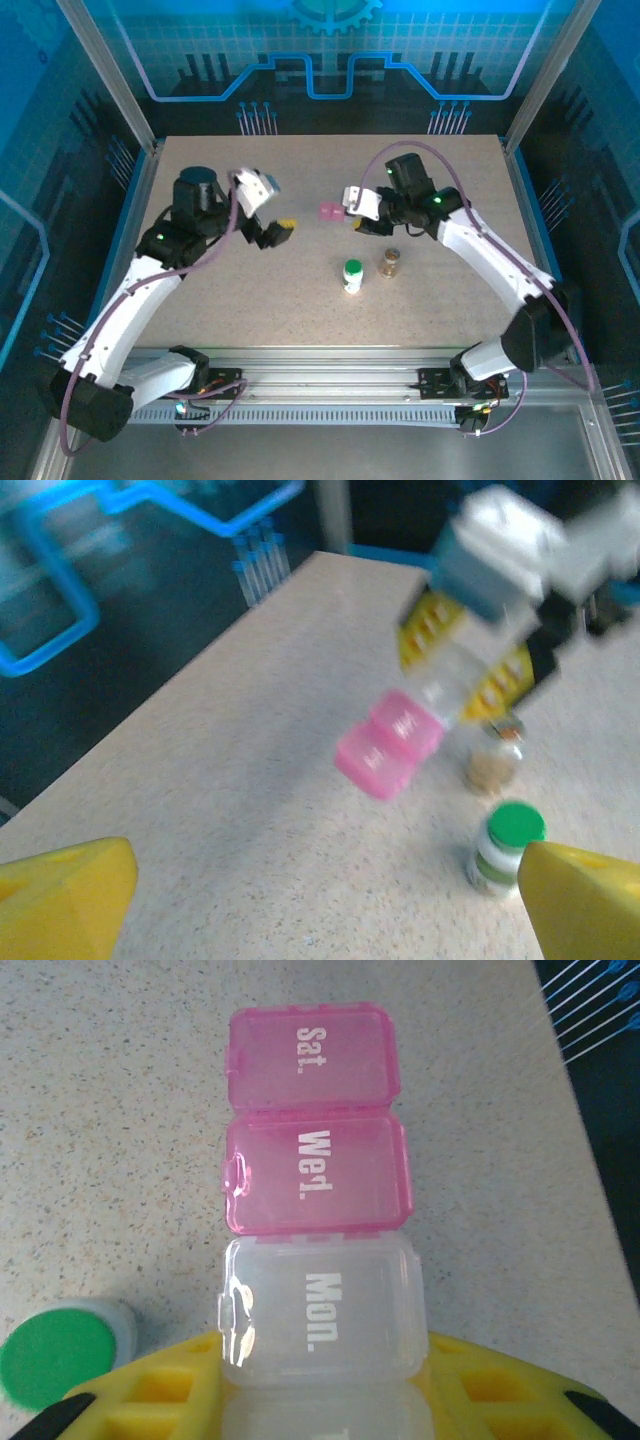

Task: Sort the pills into containers

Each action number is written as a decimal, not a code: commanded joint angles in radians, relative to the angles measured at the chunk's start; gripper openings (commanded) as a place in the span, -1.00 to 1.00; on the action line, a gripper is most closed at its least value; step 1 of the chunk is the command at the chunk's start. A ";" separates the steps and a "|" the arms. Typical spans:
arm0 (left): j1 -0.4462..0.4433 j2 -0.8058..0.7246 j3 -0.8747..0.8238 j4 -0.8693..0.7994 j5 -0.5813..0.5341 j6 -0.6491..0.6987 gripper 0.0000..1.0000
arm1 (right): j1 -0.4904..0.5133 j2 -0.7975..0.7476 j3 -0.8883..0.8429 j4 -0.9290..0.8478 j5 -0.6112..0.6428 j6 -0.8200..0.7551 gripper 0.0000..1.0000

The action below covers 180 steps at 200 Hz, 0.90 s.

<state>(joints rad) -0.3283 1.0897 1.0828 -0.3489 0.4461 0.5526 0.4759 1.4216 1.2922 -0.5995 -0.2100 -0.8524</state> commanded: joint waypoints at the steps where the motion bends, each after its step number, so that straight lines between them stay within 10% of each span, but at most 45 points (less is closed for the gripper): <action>1: -0.042 0.039 -0.007 0.027 0.114 0.335 0.98 | -0.003 -0.098 -0.076 0.031 -0.024 -0.074 -1.00; 48: -0.163 0.120 -0.023 0.123 -0.034 0.445 0.98 | 0.008 -0.186 -0.140 0.073 -0.004 -0.075 -1.00; 180: -0.217 0.260 0.016 0.180 -0.016 0.445 0.69 | 0.037 -0.147 -0.090 0.031 -0.026 -0.101 -1.00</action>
<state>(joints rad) -0.5224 1.3312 1.0744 -0.1951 0.4156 0.9665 0.4995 1.2663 1.1732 -0.5587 -0.2180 -0.9295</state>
